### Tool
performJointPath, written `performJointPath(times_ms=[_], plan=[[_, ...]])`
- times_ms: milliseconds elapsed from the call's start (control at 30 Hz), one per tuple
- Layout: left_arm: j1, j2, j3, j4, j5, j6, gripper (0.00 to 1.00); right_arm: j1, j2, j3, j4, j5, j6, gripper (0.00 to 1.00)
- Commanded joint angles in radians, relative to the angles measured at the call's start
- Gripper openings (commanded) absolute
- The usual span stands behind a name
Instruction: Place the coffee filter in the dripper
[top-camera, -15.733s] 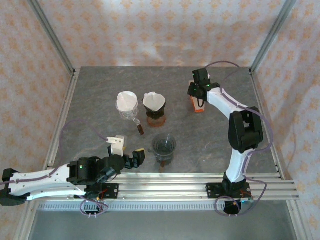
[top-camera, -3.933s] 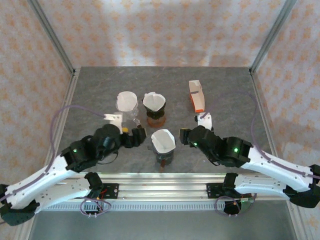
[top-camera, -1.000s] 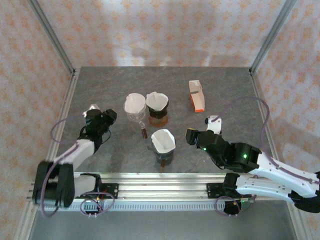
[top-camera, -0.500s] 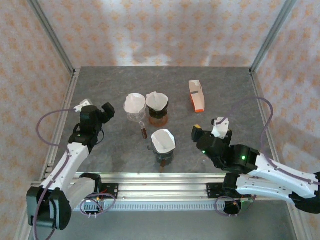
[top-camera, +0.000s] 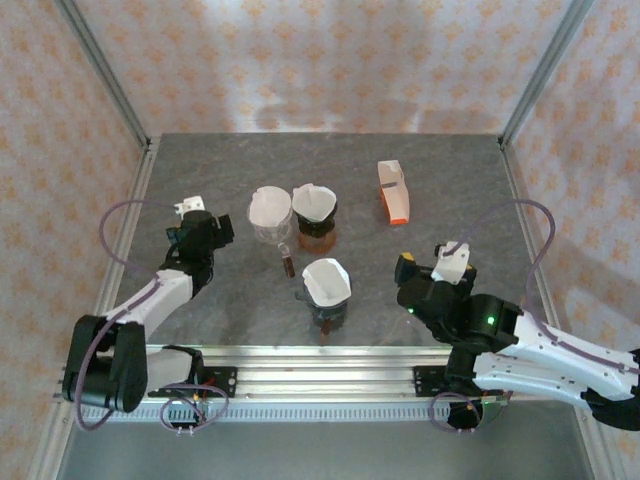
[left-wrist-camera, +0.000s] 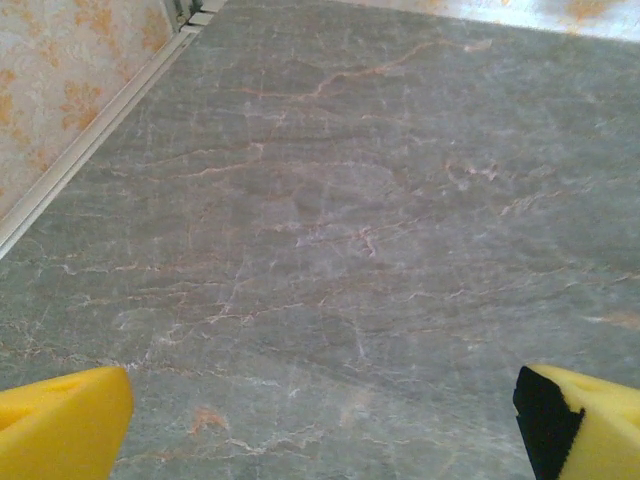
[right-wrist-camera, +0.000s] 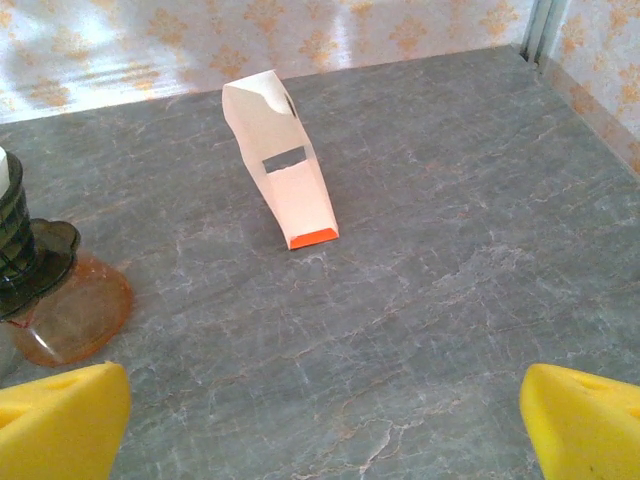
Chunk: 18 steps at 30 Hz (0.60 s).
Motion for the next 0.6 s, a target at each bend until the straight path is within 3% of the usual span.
performJointPath(times_ms=[0,300,467,567], plan=[[-0.001,0.082,-0.049,0.254,-0.045,0.096,1.00,0.002,-0.014,-0.013,-0.042,0.054,0.027,1.00],[0.012,0.172,-0.073,0.415,0.003,0.174,1.00,0.003,-0.014,-0.060,-0.015,0.151,0.048,1.00],[0.016,0.320,-0.206,0.838,0.023,0.193,1.00,-0.012,-0.014,-0.072,0.010,0.181,0.056,1.00],[0.051,0.266,-0.138,0.608,0.016,0.121,1.00,-0.049,-0.013,-0.078,0.072,0.133,-0.001,1.00]])
